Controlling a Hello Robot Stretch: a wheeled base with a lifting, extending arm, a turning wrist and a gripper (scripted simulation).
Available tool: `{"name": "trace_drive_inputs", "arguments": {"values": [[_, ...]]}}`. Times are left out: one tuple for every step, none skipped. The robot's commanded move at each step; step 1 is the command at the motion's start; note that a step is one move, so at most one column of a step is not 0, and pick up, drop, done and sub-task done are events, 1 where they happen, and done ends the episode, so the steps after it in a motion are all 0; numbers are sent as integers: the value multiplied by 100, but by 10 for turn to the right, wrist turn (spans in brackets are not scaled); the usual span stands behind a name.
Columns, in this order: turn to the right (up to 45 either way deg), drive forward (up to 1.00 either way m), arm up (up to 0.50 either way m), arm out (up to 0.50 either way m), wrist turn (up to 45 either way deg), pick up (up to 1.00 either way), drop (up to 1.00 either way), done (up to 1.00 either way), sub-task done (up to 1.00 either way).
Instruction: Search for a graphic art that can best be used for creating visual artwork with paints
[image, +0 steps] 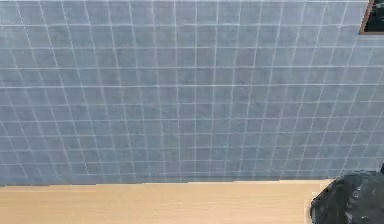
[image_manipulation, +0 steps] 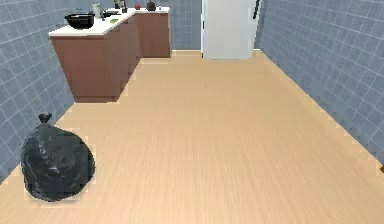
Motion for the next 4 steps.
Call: {"name": "trace_drive_inputs", "arguments": {"values": [[0, 20, 0, 0, 0, 0, 0, 0, 0], [-450, 0, 0, 0, 0, 0, 0, 0, 0], [-330, 0, 0, 0, 0, 0, 0, 0, 0], [0, 5, 0, 0, 0, 0, 0, 0, 0]]}}
